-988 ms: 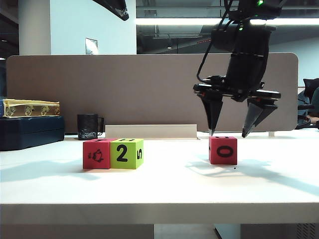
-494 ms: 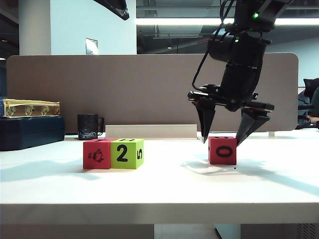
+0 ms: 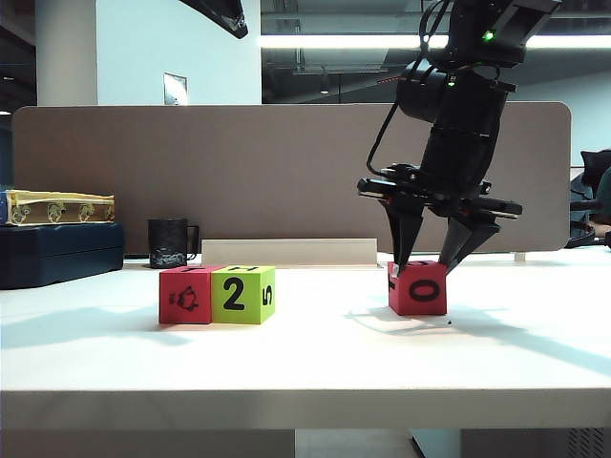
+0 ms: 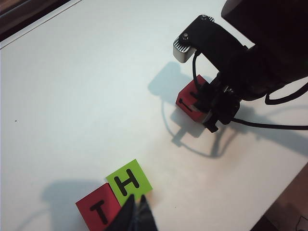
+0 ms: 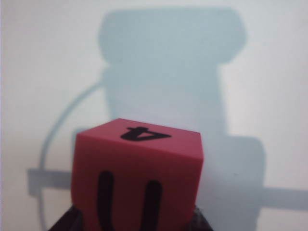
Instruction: Select the appropriate blocks from the scattered letter blocks on the table and arrange them in a row to spell out "THU".
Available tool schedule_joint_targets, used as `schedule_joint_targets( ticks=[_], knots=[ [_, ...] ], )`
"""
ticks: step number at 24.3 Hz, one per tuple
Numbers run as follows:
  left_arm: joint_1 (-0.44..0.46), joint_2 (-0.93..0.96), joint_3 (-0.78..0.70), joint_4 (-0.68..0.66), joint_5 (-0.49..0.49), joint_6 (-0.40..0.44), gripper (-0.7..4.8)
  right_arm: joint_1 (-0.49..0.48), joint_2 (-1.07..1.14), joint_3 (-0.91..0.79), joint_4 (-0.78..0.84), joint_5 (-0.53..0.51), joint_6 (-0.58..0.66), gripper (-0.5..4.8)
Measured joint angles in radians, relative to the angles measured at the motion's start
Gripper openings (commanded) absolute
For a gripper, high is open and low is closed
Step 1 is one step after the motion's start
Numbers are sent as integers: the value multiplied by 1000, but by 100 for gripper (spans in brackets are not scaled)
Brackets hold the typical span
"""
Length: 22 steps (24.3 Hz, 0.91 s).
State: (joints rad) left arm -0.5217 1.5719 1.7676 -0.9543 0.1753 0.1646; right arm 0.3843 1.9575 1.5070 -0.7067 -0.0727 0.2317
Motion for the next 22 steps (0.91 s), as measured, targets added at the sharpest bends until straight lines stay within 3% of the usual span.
schedule_joint_targets(
  ticks=[6,19,21,22],
  knots=[
    [0,0,0,0,0,0,-6,31,0,2,-24,-70,1,197],
    [0,0,0,-1,0,0,-6,174,0,2,62,-86,3,201],
    [0,0,0,-2,0,0,-6,183,0,2,87,-85,4,224],
    [0,0,0,-4,0,0,-6,185,0,2,100,-86,7,260]
  ],
)
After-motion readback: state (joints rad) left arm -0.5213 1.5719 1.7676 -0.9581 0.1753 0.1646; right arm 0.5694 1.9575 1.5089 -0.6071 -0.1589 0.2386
